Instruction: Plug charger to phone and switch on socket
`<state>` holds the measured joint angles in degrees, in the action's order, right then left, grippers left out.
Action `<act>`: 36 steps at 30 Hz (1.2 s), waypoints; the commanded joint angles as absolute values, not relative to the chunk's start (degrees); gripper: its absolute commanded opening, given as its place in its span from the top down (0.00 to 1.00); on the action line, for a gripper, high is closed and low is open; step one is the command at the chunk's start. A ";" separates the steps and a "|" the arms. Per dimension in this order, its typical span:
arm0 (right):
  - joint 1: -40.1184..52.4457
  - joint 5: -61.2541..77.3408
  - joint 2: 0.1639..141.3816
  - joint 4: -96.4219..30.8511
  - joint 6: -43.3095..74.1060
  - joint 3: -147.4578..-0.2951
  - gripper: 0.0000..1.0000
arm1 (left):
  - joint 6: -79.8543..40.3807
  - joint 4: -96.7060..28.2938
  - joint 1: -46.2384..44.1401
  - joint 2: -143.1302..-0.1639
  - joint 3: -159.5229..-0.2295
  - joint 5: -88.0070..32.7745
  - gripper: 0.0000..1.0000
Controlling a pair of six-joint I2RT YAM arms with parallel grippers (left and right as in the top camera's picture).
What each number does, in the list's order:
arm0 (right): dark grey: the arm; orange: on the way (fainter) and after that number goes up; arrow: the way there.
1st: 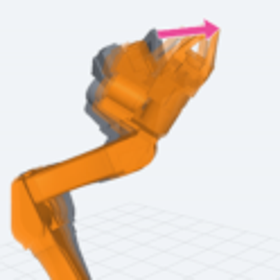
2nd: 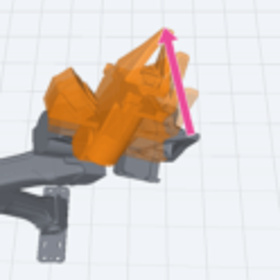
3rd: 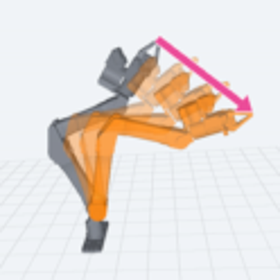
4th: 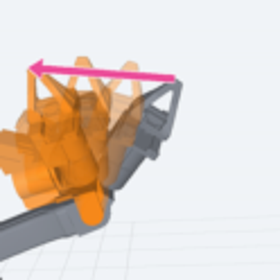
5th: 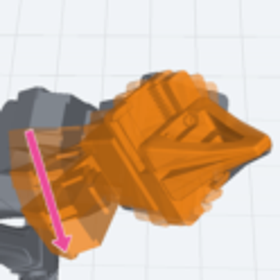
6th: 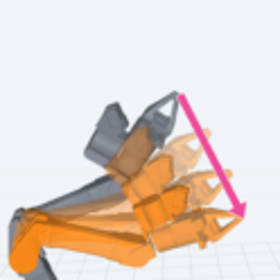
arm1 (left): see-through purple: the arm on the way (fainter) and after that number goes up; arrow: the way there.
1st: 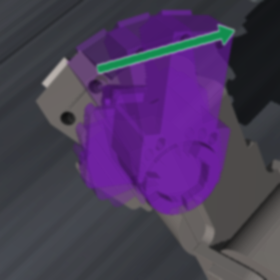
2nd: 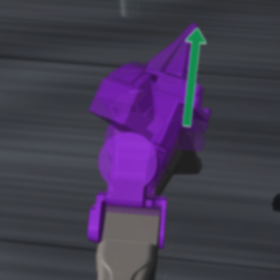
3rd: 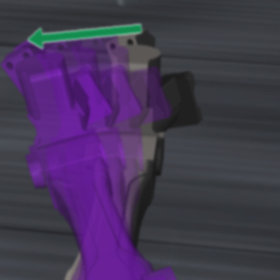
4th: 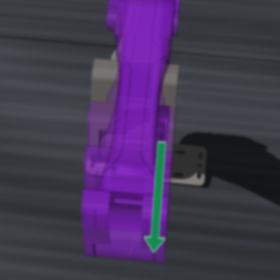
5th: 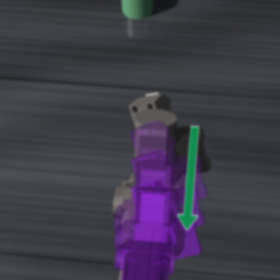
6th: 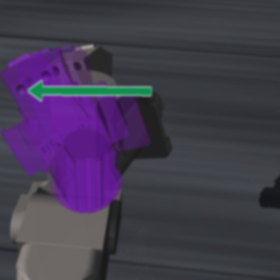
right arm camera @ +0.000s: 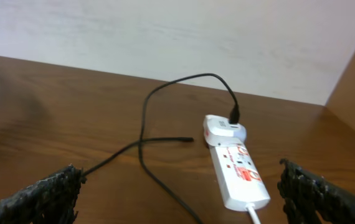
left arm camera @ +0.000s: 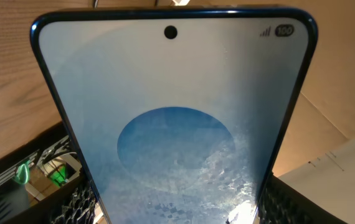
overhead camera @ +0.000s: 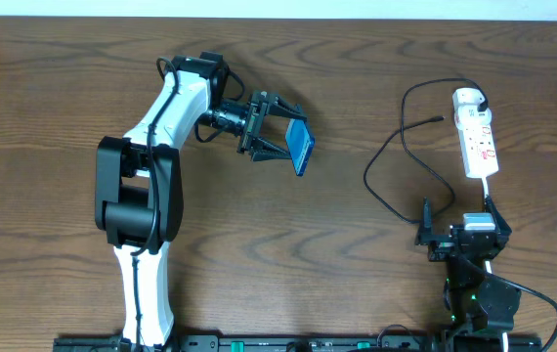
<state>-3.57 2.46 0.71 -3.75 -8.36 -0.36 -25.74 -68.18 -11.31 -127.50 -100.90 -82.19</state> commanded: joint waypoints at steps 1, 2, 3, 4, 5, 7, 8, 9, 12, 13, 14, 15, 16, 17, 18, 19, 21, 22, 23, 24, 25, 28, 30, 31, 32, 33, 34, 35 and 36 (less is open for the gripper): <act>-3.31 8.91 0.38 -3.38 -1.78 -0.32 0.01 | -26.22 -68.53 -11.29 -125.25 -101.12 -85.03 0.33; -3.33 10.52 0.38 -3.40 1.21 -0.32 0.01 | -26.22 -68.53 -11.29 -125.25 -101.12 -85.03 0.32; -3.31 12.29 0.38 -3.36 5.98 -0.32 0.01 | -26.22 -68.53 -11.29 -125.25 -101.12 -85.03 0.33; -3.31 13.91 0.38 -3.20 11.70 -0.32 0.01 | -26.22 -68.53 -11.29 -125.25 -101.12 -85.03 0.33; -3.31 15.35 0.38 -3.14 17.52 -0.32 0.01 | -26.22 -68.53 -11.29 -125.25 -101.12 -85.03 0.33; -3.31 18.87 0.38 -2.68 31.31 -0.32 0.01 | -26.22 -68.53 -11.29 -125.25 -101.12 -85.03 0.33; -3.33 20.62 0.38 -2.57 37.36 -0.32 0.01 | -26.22 -68.53 -11.29 -125.25 -101.12 -85.03 0.32; -3.31 22.00 0.38 -2.57 42.35 -0.32 0.01 | -26.22 -68.53 -11.29 -125.25 -101.12 -85.03 0.32; -3.33 20.36 0.38 -2.57 51.40 -0.32 0.01 | -26.24 -68.53 -11.29 -125.25 -101.12 -85.03 0.33; -3.33 19.00 0.38 -2.39 51.46 -0.32 0.01 | -26.24 -68.53 -11.29 -125.25 -101.12 -85.03 0.33; -3.33 18.00 0.38 -2.07 51.44 -0.32 0.01 | -26.24 -68.53 -11.29 -125.25 -101.12 -85.03 0.33; -3.33 16.86 0.38 -1.52 51.70 -0.32 0.01 | -26.24 -68.53 -11.29 -125.25 -101.12 -85.03 0.33; -3.33 16.82 0.38 -0.95 52.36 -0.32 0.01 | -26.22 -68.53 -11.29 -125.25 -101.12 -85.01 0.32; -3.33 16.78 0.38 -0.08 52.69 -0.32 0.01 | -26.22 -68.53 -11.29 -125.25 -101.12 -85.01 0.33; -3.33 16.84 0.38 0.82 52.62 -0.32 0.01 | -26.24 -68.53 -11.29 -125.25 -101.12 -85.01 0.33; -3.33 17.52 0.38 1.65 52.42 -0.32 0.01 | -26.24 -68.53 -11.29 -125.25 -101.12 -84.99 0.33; -3.33 20.49 0.38 2.83 50.68 -0.34 0.01 | -26.24 -68.51 -11.29 -125.25 -101.12 -84.73 0.32; -3.31 22.65 0.38 3.11 49.87 -0.47 0.01 | -26.24 -68.51 -11.29 -125.25 -101.12 -84.58 0.33; -3.31 24.01 0.43 2.79 48.99 -0.80 0.01 | -26.24 -68.51 -11.29 -125.25 -101.12 -84.58 0.32; -3.31 25.30 0.89 1.34 48.01 -1.83 0.01 | -26.24 -68.51 -11.29 -125.25 -101.12 -84.55 0.33; -3.31 25.28 1.34 -0.05 47.70 -2.63 0.01 | -26.24 -68.51 -11.29 -125.25 -101.12 -84.55 0.33; -3.31 25.21 4.25 -3.70 44.34 -6.20 0.01 | -26.22 -68.47 -11.29 -125.25 -101.12 -84.40 0.32; -3.31 25.12 7.88 -4.89 41.19 -9.93 0.01 | -26.22 -68.34 -11.29 -125.25 -101.12 -84.42 0.33; -3.31 24.88 9.26 -5.19 40.29 -11.31 0.01 | -26.22 -68.18 -11.29 -125.25 -101.12 -84.40 0.33; -3.31 24.40 11.49 -5.78 39.16 -13.54 0.01 | -26.22 -68.05 -11.29 -125.25 -101.12 -84.42 0.33; -3.31 24.29 13.63 -6.33 38.02 -15.70 0.01 | -26.22 -68.03 -11.29 -125.25 -101.12 -84.40 0.33; -3.31 24.32 17.87 -7.66 35.90 -19.92 0.01 | -26.22 -67.96 -11.29 -125.25 -101.12 -84.40 0.33; -3.31 24.29 20.45 -8.82 34.98 -22.52 0.01 | -26.22 -67.85 -11.29 -125.25 -101.12 -84.40 0.32; -3.31 24.29 22.50 -9.63 34.22 -24.53 0.01 | -26.22 -67.88 -11.29 -125.25 -101.12 -84.42 0.33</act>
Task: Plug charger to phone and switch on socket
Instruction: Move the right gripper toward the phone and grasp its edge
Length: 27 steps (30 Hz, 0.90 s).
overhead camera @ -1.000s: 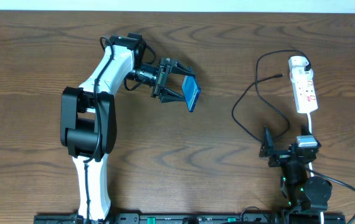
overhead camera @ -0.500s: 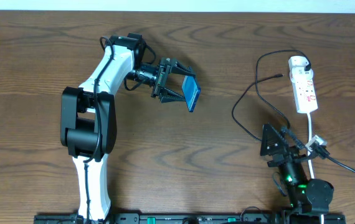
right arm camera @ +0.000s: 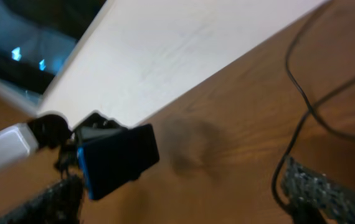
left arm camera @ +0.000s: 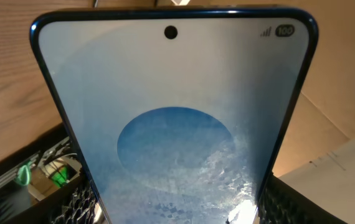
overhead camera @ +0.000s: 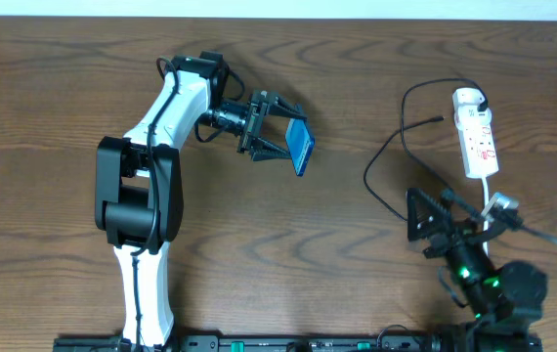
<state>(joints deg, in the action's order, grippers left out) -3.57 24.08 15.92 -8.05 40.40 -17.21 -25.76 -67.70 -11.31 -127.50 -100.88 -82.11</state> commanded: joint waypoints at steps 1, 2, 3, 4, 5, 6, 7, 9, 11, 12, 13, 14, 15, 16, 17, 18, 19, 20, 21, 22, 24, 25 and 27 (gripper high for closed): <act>-3.27 24.32 25.36 -10.68 33.39 -27.27 0.01 | -26.22 -67.85 -11.29 -125.25 -101.12 -84.42 0.32; -3.20 24.32 27.92 -11.86 33.06 -29.78 0.01 | -26.22 -67.85 -11.29 -125.25 -101.12 -84.42 0.32; -3.07 24.32 30.17 -12.97 32.95 -32.05 0.01 | -26.22 -67.85 -11.29 -125.25 -101.12 -84.42 0.33; -2.76 24.32 32.18 -14.02 32.82 -34.15 0.01 | -26.22 -67.88 -11.29 -125.25 -101.12 -84.42 0.32; -2.31 24.29 34.09 -15.29 32.64 -36.29 0.01 | -26.22 -67.88 -11.29 -125.25 -101.12 -84.42 0.32; -1.58 23.88 36.27 -16.97 32.67 -38.89 0.01 | -26.22 -67.88 -11.29 -125.25 -101.12 -84.42 0.33; -0.08 23.20 39.46 -20.23 32.71 -42.96 0.01 | -26.22 -67.88 -11.29 -125.25 -101.12 -84.42 0.32; 2.15 23.75 42.72 -23.75 32.64 -47.24 0.01 | -26.22 -67.88 -11.29 -125.25 -101.12 -84.42 0.32; 3.88 27.99 45.21 -23.79 32.69 -49.45 0.01 | -26.24 -67.88 -11.29 -125.25 -101.12 -84.42 0.33; 4.32 30.26 46.04 -22.74 32.73 -49.76 0.01 | -26.22 -67.88 -11.29 -125.25 -101.12 -84.42 0.33; 4.60 32.53 46.63 -21.63 32.73 -49.76 0.01 | -26.22 -67.88 -11.29 -125.25 -101.12 -84.42 0.33; 4.67 34.81 47.18 -21.43 32.73 -49.76 0.01 | -26.24 -67.88 -11.29 -125.25 -101.12 -84.42 0.33; 4.64 36.80 47.68 -21.69 32.73 -49.76 0.01 | -26.24 -67.88 -11.29 -125.25 -101.12 -84.42 0.33; 4.64 37.78 48.12 -21.85 32.71 -49.76 0.01 | -26.24 -67.88 -11.29 -125.25 -101.12 -84.42 0.32; 4.64 37.91 48.51 -22.00 32.71 -49.76 0.01 | -26.24 -67.88 -11.29 -125.25 -101.12 -84.42 0.33; 4.64 37.87 49.01 -22.06 32.71 -49.76 0.01 | -26.22 -67.88 -11.29 -125.25 -101.12 -84.42 0.33; 4.64 37.80 49.36 -21.91 32.73 -49.76 0.01 | -26.24 -67.88 -11.29 -125.25 -101.12 -84.42 0.33; 4.64 37.67 49.65 -21.65 32.75 -49.76 0.01 | -26.24 -67.90 -11.29 -125.25 -101.12 -84.44 0.33; 4.67 37.65 50.06 -20.75 32.71 -49.76 0.01 | -26.24 -67.88 -11.29 -125.25 -101.12 -84.44 0.33; 4.67 37.39 50.41 -20.10 32.67 -49.76 0.01 | -26.24 -67.88 -11.29 -125.25 -101.12 -84.44 0.33; 4.73 36.47 51.29 -18.90 32.67 -49.76 0.01 | -26.24 -67.88 -11.29 -125.25 -101.12 -84.42 0.32; 4.84 35.92 51.70 -18.68 32.69 -49.76 0.01 | -26.24 -67.88 -11.29 -125.25 -101.12 -84.42 0.33; 5.61 33.32 52.51 -19.03 32.93 -49.78 0.01 | -26.22 -67.88 -11.29 -125.25 -101.12 -84.42 0.33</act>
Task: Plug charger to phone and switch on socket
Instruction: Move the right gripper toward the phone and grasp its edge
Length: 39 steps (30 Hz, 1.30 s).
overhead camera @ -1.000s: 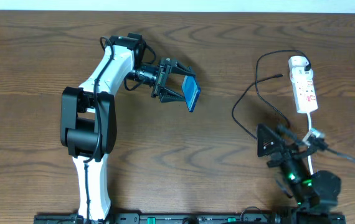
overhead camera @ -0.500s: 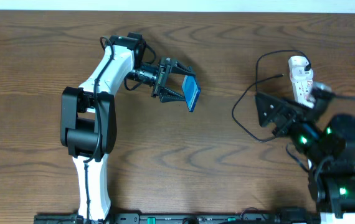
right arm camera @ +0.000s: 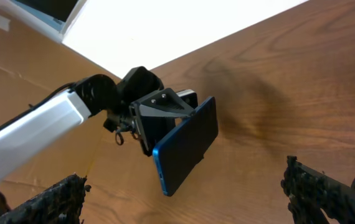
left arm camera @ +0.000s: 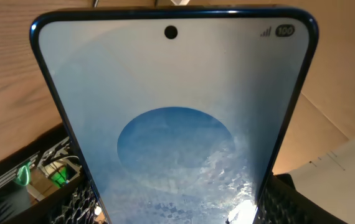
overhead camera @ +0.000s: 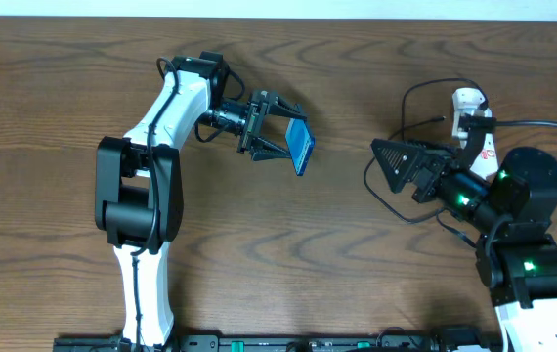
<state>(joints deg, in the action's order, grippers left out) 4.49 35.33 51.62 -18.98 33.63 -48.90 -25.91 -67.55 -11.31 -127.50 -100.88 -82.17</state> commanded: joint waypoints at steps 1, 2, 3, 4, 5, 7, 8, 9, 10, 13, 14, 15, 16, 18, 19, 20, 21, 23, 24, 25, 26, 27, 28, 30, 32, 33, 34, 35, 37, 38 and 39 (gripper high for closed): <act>6.39 31.51 52.86 -19.29 33.50 -49.80 0.01 | -26.22 -67.88 -11.29 -125.25 -101.12 -84.42 0.33; 7.25 30.00 53.08 -19.46 33.89 -49.82 0.01 | -26.22 -67.88 -11.29 -125.25 -101.12 -84.42 0.32; 8.51 28.03 53.30 -19.53 34.13 -49.91 0.01 | -26.22 -67.88 -11.29 -125.25 -101.12 -84.42 0.33; 9.96 25.67 53.52 -19.53 34.37 -50.00 0.01 | -26.22 -67.88 -11.29 -125.25 -101.12 -84.42 0.33; 12.29 21.45 53.80 -19.62 35.16 -50.26 0.01 | -26.22 -67.88 -11.29 -125.25 -101.12 -84.42 0.32; 15.75 15.42 54.50 -19.86 36.21 -50.83 0.01 | -26.22 -67.88 -11.27 -125.25 -101.12 -84.42 0.33; 18.11 11.33 55.13 -20.25 36.64 -51.42 0.01 | -26.22 -67.88 -11.29 -125.25 -101.12 -84.42 0.32; 20.53 7.27 55.92 -20.88 36.64 -52.18 0.01 | -26.22 -67.88 -11.29 -125.25 -101.12 -84.42 0.32; 23.09 2.79 56.90 -22.13 36.64 -53.34 0.02 | -26.22 -67.88 -11.29 -125.25 -101.12 -84.42 0.33; 31.42 -11.20 61.84 -28.18 36.62 -59.22 0.03 | -26.22 -67.85 -11.29 -125.25 -101.12 -84.42 0.33; 33.12 -13.30 63.35 -29.47 36.62 -60.99 0.04 | -26.22 -67.85 -11.29 -125.25 -101.12 -84.42 0.33; 34.63 -14.68 64.88 -30.46 36.60 -62.72 0.05 | -26.22 -67.85 -11.29 -125.25 -101.12 -84.42 0.33; 36.03 -15.70 66.46 -31.24 36.60 -64.47 0.05 | -26.22 -67.85 -11.27 -125.25 -101.12 -84.42 0.32; 38.74 -17.41 69.82 -32.36 36.58 -67.88 0.05 | -26.22 -67.85 -11.27 -125.25 -101.12 -84.42 0.32; 40.01 -18.15 71.57 -32.73 36.58 -69.38 0.06 | -26.22 -67.85 -11.27 -125.25 -101.12 -84.42 0.33; 41.04 -18.85 73.08 -32.99 36.60 -70.50 0.08 | -26.22 -67.85 -11.27 -125.25 -101.12 -84.42 0.33; 42.26 -19.88 74.98 -33.30 36.62 -71.77 0.10 | -26.22 -67.85 -11.27 -125.25 -101.12 -84.42 0.32; 44.10 -22.20 78.06 -34.02 37.67 -73.38 0.13 | -26.22 -67.85 -11.27 -125.25 -101.12 -84.42 0.32; 44.86 -23.51 79.35 -34.52 38.52 -74.00 0.14 | -26.20 -67.85 -11.27 -125.25 -101.12 -84.42 0.33; 45.60 -25.10 80.66 -35.07 39.53 -74.54 0.16 | -26.22 -67.85 -11.27 -125.25 -101.12 -84.42 0.33; 46.26 -26.72 81.80 -35.66 40.73 -74.94 0.18 | -26.22 -67.88 -11.27 -125.25 -101.12 -84.42 0.32; 46.96 -28.67 83.13 -36.53 42.50 -75.31 0.19 | -26.22 -67.88 -11.27 -125.25 -101.12 -84.42 0.32; 47.35 -29.69 83.88 -37.12 44.05 -75.37 0.20 | -26.22 -67.85 -11.27 -125.25 -101.12 -84.42 0.33; 47.75 -30.28 85.17 -38.54 47.42 -75.35 0.22 | -26.22 -67.85 -11.27 -125.25 -101.12 -84.42 0.33; 47.72 -30.09 86.61 -39.88 51.09 -75.35 0.27 | -26.20 -67.85 -11.27 -125.25 -101.12 -84.42 0.33; 47.72 -30.09 87.29 -39.88 51.70 -75.35 0.29 | -26.22 -67.85 -11.27 -125.25 -101.12 -84.42 0.33; 47.72 -29.91 87.81 -39.86 52.27 -75.35 0.31 | -26.22 -67.85 -11.27 -125.25 -101.12 -84.42 0.33; 47.70 -29.74 88.16 -39.86 52.69 -75.35 0.34 | -26.22 -67.85 -11.27 -125.25 -101.12 -84.42 0.32; 47.70 -29.65 88.62 -39.72 52.75 -75.35 0.42 | -26.22 -67.85 -11.27 -125.25 -101.12 -84.42 0.33; 47.70 -29.65 88.79 -39.64 52.77 -75.35 0.45 | -26.22 -67.85 -11.27 -125.25 -101.12 -84.42 0.33; 47.70 -29.65 88.84 -39.62 52.95 -75.35 0.49 | -26.22 -67.85 -11.27 -125.25 -101.12 -84.42 0.33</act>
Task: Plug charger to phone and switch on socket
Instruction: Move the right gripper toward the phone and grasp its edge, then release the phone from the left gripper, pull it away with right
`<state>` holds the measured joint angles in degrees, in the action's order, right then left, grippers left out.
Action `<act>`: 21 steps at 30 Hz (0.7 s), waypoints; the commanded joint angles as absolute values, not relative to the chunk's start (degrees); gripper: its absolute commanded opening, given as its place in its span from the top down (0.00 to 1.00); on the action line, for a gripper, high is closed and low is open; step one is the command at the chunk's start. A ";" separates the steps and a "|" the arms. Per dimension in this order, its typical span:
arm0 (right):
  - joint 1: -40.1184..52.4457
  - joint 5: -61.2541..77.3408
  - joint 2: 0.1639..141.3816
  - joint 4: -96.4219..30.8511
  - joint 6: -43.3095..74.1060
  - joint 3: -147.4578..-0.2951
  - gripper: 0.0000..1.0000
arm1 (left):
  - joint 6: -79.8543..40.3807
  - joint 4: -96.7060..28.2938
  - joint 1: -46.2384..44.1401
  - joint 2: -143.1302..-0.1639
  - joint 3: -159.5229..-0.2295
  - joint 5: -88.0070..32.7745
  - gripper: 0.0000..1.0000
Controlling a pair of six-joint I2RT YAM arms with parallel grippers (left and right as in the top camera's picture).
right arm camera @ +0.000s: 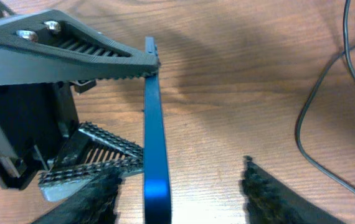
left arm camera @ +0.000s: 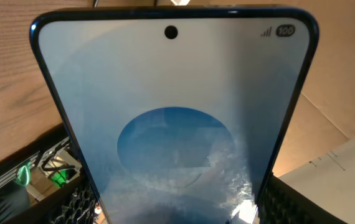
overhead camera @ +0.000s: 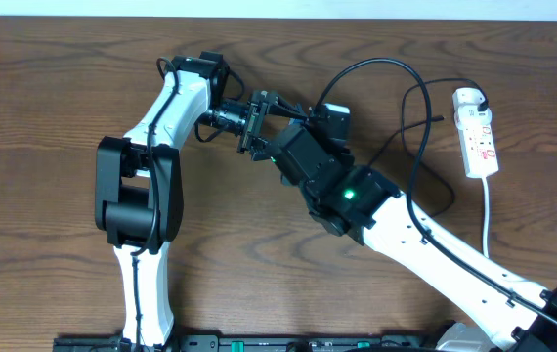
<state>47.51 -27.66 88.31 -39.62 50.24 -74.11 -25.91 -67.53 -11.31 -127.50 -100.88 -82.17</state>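
Note:
My left gripper (left arm camera: 177,208) is shut on the blue-edged phone (left arm camera: 174,118), holding it off the table with its lit screen facing the left wrist camera. In the right wrist view the phone's edge (right arm camera: 154,155) stands between the open fingers of my right gripper (right arm camera: 177,171). Overhead, the right gripper (overhead camera: 293,152) hides most of the phone and sits against the left gripper (overhead camera: 262,125). The white power strip (overhead camera: 479,142) lies at the far right with the white charger (overhead camera: 468,97) plugged in. Its black cable (overhead camera: 438,84) lies on the table, in neither gripper.
The right arm (overhead camera: 425,240) stretches diagonally from the front right corner to the table's middle. Its own camera cable (overhead camera: 376,62) arches above it. A stretch of black cable (right arm camera: 300,127) lies on the wood to the right of the phone.
My right gripper has moved from the right side of the table, near the cable, to the held phone and now straddles its edge, still open. The left gripper and phone have not moved.
The left gripper held the phone up at every moment. My right arm was first folded at the front right, facing the power strip. Then it was turned leftward, then raised with the gripper facing the phone. Now it reaches the phone.

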 commanded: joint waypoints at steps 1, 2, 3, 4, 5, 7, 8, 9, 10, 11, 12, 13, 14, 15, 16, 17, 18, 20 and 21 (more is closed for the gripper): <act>47.70 -29.63 88.90 -39.66 53.39 -75.35 0.54 | -26.22 -67.85 -11.27 -125.25 -101.12 -84.42 0.32; 47.70 -29.65 88.90 -39.64 53.39 -75.35 0.58 | -26.20 -67.85 -11.27 -125.25 -101.12 -84.42 0.32; 47.72 -29.65 88.90 -39.64 53.39 -75.35 0.61 | -26.22 -67.85 -11.27 -125.25 -101.12 -84.42 0.32; 47.75 -29.45 88.90 -39.66 53.41 -75.35 0.66 | -26.22 -67.85 -11.27 -125.25 -101.12 -84.42 0.33; 47.72 -29.19 88.90 -39.66 53.39 -75.35 0.68 | -26.22 -67.85 -11.27 -125.25 -101.12 -84.42 0.33; 47.72 -28.73 88.90 -39.66 53.39 -75.35 0.76 | -26.22 -67.88 -11.27 -125.25 -101.12 -84.42 0.32; 47.72 -28.51 88.90 -39.64 53.41 -75.35 0.80 | -26.22 -67.88 -11.27 -125.25 -101.12 -84.42 0.33; 47.72 -28.34 88.90 -39.62 53.69 -75.35 0.83 | -26.22 -67.85 -11.27 -125.25 -101.12 -84.42 0.32; 47.72 -28.23 88.90 -39.64 53.80 -75.35 0.86 | -26.22 -67.88 -11.27 -125.25 -101.12 -84.42 0.33; 47.72 -28.03 88.90 -39.62 53.80 -75.35 0.90 | -26.22 -67.85 -11.27 -125.25 -101.12 -84.42 0.33; 47.72 -27.49 88.88 -39.64 53.78 -75.35 0.95 | -26.22 -67.85 -11.27 -125.25 -101.12 -84.42 0.32; 47.72 -27.24 88.88 -39.64 53.78 -75.35 0.98 | -26.20 -67.85 -11.27 -125.25 -101.12 -84.42 0.33; 47.72 -27.00 88.86 -39.64 53.78 -75.35 0.99 | -26.20 -67.85 -11.27 -125.25 -101.12 -84.42 0.32; 47.72 -26.85 88.82 -39.64 53.78 -75.37 0.99 | -26.20 -67.85 -11.27 -125.25 -101.12 -84.40 0.32; 47.70 -26.85 88.71 -39.66 53.78 -75.37 0.99 | -26.17 -67.85 -11.27 -125.25 -101.12 -84.40 0.32; 47.66 -26.87 88.58 -39.68 53.78 -75.37 0.99 | -26.04 -67.85 -11.27 -125.25 -101.12 -84.40 0.32; 47.51 -26.87 88.25 -39.72 53.78 -75.37 0.99 | -26.00 -67.85 -11.22 -125.25 -101.12 -84.40 0.21; 47.05 -26.87 87.31 -40.18 53.78 -75.37 0.99 | -26.02 -67.85 -10.98 -125.25 -101.12 -84.42 0.09; 46.52 -26.89 86.39 -40.73 53.78 -75.37 0.99 | -26.02 -67.85 -10.50 -125.25 -101.12 -84.42 0.05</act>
<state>47.86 -25.34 88.55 -39.48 53.60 -74.70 -26.15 -67.64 -11.46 -127.50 -100.84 -82.41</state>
